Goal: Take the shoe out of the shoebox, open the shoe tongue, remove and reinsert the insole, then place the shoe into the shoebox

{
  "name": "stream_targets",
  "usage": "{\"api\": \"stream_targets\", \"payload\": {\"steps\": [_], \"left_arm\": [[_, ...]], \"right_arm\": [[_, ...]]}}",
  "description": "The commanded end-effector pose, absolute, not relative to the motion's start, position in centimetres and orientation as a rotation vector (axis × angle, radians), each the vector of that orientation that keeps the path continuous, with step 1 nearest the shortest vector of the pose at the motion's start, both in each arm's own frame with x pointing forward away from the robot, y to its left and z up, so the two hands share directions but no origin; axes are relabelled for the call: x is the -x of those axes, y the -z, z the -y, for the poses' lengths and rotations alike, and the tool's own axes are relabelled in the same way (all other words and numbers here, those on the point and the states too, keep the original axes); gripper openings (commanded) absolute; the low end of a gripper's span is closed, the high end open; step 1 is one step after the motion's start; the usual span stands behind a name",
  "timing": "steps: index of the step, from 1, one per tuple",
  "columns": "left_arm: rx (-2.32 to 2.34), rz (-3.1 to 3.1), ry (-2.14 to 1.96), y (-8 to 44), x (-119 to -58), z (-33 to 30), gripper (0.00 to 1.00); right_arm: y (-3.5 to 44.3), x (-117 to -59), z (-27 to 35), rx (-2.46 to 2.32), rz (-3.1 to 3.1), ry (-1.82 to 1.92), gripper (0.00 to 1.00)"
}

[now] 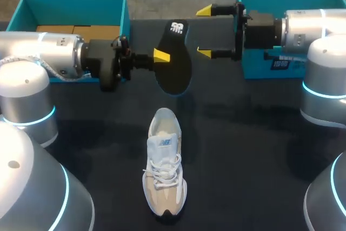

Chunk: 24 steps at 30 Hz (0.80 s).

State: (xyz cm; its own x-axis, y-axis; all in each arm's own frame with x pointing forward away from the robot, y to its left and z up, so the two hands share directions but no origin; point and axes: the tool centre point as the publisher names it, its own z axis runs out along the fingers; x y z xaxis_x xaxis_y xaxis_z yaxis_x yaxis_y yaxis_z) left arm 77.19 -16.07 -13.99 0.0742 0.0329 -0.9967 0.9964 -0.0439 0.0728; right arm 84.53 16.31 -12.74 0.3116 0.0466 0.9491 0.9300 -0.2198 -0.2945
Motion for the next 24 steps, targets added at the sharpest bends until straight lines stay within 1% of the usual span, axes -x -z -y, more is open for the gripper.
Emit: {"api": "stream_targets", "payload": {"steps": [1,7,14,20,24], "left_arm": [[-1.297,-1.188,1.174,13.9,-76.9,14.2,0.0],[-1.288,-1.248,1.223,14.1,-76.9,12.8,0.0],[-1.22,-1.34,1.42,13.6,-76.9,11.3,0.0],[-1.09,-1.465,1.629,13.1,-77.2,10.6,0.0],[-0.952,-1.539,1.836,13.0,-77.4,10.4,0.0]], "right_arm": [[12.6,-83.5,-15.1,1.559,0.928,1.079,1.0],[12.8,-83.0,-14.9,1.549,0.888,1.033,1.0],[13.0,-83.0,-14.8,1.577,0.88,1.021,1.0],[13.0,-83.0,-14.8,1.577,0.88,1.021,1.0],[13.0,-83.0,-14.8,1.577,0.88,1.021,1.0]]}}
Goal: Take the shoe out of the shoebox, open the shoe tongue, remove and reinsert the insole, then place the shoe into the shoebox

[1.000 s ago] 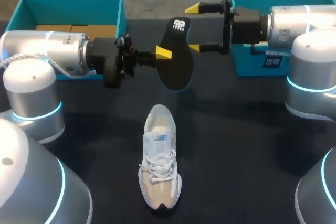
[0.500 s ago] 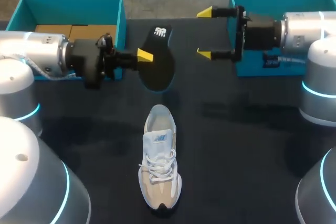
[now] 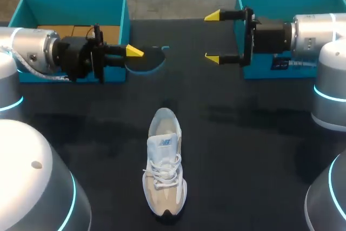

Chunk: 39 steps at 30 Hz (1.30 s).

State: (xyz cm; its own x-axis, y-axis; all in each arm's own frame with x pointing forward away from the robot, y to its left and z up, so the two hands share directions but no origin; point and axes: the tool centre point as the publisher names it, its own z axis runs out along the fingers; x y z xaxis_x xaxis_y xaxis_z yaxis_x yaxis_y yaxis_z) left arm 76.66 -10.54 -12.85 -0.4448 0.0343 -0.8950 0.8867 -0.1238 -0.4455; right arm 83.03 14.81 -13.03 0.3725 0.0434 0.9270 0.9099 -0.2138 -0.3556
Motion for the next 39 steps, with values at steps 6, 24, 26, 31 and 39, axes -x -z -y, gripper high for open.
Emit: {"api": "stream_targets", "payload": {"steps": [6,24,26,31,39], "left_arm": [[-0.772,-1.605,2.09,12.7,-77.3,11.0,0.0],[-0.751,-1.646,2.155,12.5,-77.1,11.3,0.0],[-0.522,-1.721,2.305,12.5,-77.1,11.5,0.0],[0.003,-1.913,2.578,12.0,-76.6,11.5,0.0],[0.725,-2.127,2.714,11.5,-77.2,11.1,0.0]], "right_arm": [[13.0,-83.0,-14.8,1.577,0.88,1.021,1.0],[13.0,-83.0,-14.8,1.577,0.88,1.021,1.0],[13.0,-83.0,-14.8,1.577,0.88,1.021,1.0],[13.0,-83.0,-14.8,1.577,0.88,1.021,1.0],[13.0,-83.0,-14.8,1.577,0.88,1.021,1.0]]}}
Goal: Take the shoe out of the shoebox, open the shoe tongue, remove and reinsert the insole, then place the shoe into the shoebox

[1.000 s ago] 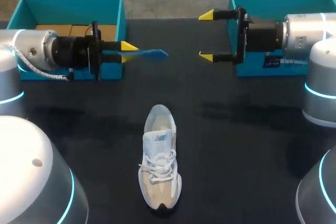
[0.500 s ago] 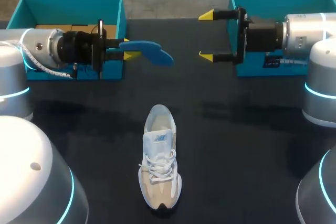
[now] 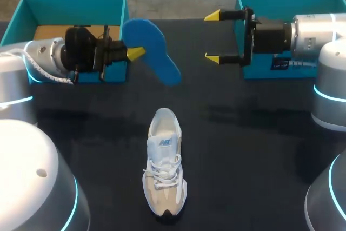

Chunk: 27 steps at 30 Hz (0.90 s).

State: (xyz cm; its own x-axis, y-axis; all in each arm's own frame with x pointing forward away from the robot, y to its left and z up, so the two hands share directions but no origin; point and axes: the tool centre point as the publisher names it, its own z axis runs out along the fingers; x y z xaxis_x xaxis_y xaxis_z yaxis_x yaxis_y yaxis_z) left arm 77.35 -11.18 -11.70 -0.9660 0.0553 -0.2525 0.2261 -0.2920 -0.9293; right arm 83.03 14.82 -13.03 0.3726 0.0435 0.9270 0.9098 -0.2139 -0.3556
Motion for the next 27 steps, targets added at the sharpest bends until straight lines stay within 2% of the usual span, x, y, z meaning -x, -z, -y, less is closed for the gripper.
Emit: {"api": "stream_targets", "payload": {"steps": [1,17,22,27], "left_arm": [[0.785,-2.143,2.714,11.5,-77.3,11.1,0.0],[1.804,-2.232,2.761,13.8,-77.7,11.4,0.0],[1.937,-2.234,2.73,13.0,-78.3,10.8,0.0],[2.26,-2.135,2.729,11.6,-78.7,10.5,0.0]], "right_arm": [[13.0,-83.0,-14.8,1.577,0.88,1.021,1.0],[13.0,-83.0,-14.8,1.577,0.88,1.021,1.0],[13.0,-83.0,-14.8,1.577,0.88,1.021,1.0],[13.0,-83.0,-14.8,1.577,0.88,1.021,1.0]]}}
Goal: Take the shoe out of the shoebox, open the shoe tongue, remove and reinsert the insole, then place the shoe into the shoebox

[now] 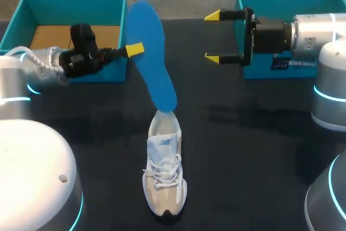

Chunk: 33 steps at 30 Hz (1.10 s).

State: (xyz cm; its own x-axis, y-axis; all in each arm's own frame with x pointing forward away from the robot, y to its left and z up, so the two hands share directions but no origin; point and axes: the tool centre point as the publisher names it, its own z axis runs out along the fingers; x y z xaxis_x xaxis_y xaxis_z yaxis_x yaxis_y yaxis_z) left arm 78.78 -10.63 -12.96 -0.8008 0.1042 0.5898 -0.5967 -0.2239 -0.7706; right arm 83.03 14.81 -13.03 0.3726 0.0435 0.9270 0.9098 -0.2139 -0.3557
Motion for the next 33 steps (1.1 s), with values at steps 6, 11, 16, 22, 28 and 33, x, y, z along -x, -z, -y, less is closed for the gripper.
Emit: {"api": "stream_targets", "payload": {"steps": [6,11,16,22,28,33], "left_arm": [[-1.205,1.073,-1.331,11.1,-78.9,10.8,0.0],[-1.232,1.035,-1.26,11.9,-78.7,10.8,0.0],[-1.252,1.015,-1.219,12.5,-78.8,10.8,0.0],[-1.27,0.997,-1.181,12.3,-79.4,10.6,0.0],[-1.264,1.017,-1.158,12.4,-80.0,10.4,0.0],[-1.255,1.05,-1.165,12.9,-80.5,10.0,0.0]], "right_arm": [[13.0,-83.0,-14.8,1.577,0.88,1.021,1.0],[13.0,-83.0,-14.8,1.577,0.88,1.021,1.0],[13.0,-83.0,-14.8,1.577,0.88,1.021,1.0],[13.0,-83.0,-14.8,1.577,0.88,1.021,1.0],[13.0,-83.0,-14.8,1.577,0.88,1.021,1.0],[13.0,-83.0,-14.8,1.577,0.88,1.021,1.0]]}}
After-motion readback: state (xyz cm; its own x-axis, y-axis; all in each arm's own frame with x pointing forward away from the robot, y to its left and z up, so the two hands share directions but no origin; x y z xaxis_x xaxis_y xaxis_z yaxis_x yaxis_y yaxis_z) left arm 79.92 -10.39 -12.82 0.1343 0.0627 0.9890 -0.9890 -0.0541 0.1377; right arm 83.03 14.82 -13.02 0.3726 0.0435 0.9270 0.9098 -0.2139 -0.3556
